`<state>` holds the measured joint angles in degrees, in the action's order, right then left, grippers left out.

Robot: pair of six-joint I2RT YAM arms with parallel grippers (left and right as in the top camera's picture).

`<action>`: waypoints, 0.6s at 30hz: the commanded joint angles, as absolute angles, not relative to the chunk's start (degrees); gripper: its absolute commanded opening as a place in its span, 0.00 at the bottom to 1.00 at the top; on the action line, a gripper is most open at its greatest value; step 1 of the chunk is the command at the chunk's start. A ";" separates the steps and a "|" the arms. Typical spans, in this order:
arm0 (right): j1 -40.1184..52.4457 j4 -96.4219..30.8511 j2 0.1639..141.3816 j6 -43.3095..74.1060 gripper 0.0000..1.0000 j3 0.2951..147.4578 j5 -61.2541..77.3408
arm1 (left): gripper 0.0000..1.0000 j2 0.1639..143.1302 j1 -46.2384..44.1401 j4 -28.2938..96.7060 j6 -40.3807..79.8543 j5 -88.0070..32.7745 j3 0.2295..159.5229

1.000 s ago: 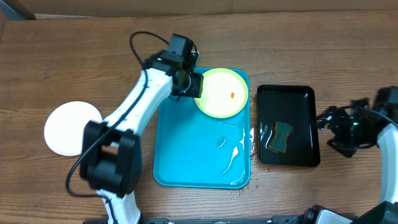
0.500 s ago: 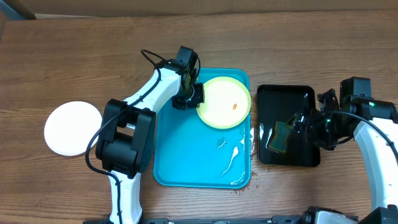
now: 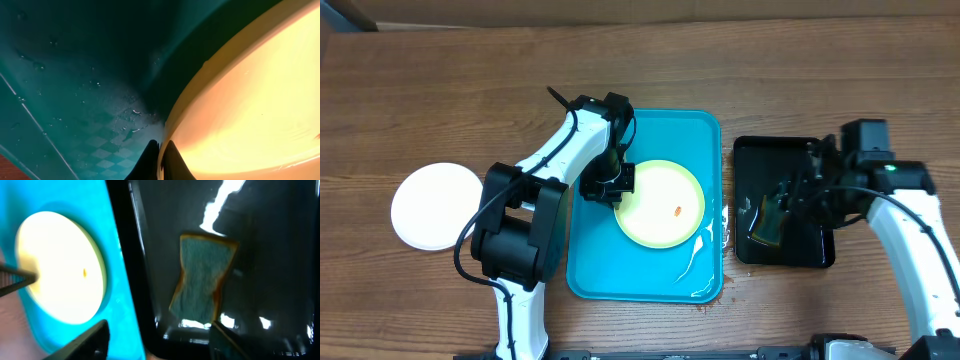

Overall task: Clean dirty plates on tray and stack at the side
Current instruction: 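Grasp the sponge in the black tray with the right gripper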

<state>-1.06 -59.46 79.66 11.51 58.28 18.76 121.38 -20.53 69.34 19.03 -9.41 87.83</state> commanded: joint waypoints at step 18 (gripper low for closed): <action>5.04 -53.52 100.20 28.56 0.04 57.89 0.34 | 0.04 119.79 -20.67 67.13 14.76 -9.06 87.09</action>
<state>5.61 -51.72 99.59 28.95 56.49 2.31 121.36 -20.53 67.29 15.88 -9.43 87.68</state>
